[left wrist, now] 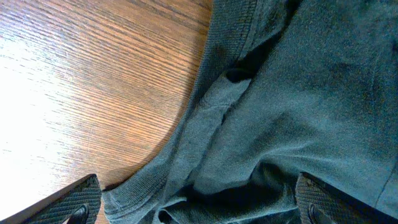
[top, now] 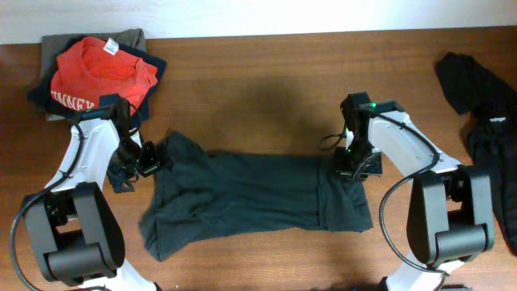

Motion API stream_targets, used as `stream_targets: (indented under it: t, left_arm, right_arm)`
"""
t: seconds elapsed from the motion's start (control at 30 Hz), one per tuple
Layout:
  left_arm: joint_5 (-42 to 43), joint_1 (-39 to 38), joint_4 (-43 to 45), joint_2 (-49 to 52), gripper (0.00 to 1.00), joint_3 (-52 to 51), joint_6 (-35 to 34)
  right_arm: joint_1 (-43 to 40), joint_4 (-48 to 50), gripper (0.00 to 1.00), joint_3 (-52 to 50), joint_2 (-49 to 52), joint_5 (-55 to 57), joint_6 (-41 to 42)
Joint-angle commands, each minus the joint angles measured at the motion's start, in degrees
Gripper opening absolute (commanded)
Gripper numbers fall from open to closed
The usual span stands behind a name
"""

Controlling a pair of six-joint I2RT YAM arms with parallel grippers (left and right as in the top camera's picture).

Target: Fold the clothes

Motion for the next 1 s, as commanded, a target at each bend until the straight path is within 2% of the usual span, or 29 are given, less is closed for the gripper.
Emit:
stream_targets:
  t: [0.0,0.07,0.27,0.33,0.73,0.97]
  left_arm:
    - [0.4,-0.1,-0.1,-1.2,0.99,-0.5,0.7]
    - [0.4,-0.1,-0.1,-1.2,0.99,-0.5,0.7]
    - [0.4,-0.1,-0.1,-1.2,0.99,-0.5,0.7]
    - [0.4,-0.1,-0.1,-1.2,0.99,-0.5,0.7]
    - [0.3,-0.1,0.0,-1.2,0.99,-0.5,0.7]
    - [0.4,-0.1,0.0,-1.2,0.99,-0.5,0.7]
  right_arm:
    - [1.1,5.2,0.04,-4.3,-0.1,-5.0,-0.3]
    - [1.1,12.0,0.04,-7.6,1.1,-7.1,-0.4]
    - [1.1,18.1,0.04,-7.6,1.2,-14.3,-0.4]
    - [1.0,17.5,0.04,-6.8,1.2,-14.1,-0.4]
    - [1.0,-6.5,0.04,6.3,-6.4,-9.4,-2.8]
    - [1.1,-15.5,0.04,5.6,-8.9,-5.9,-3.6]
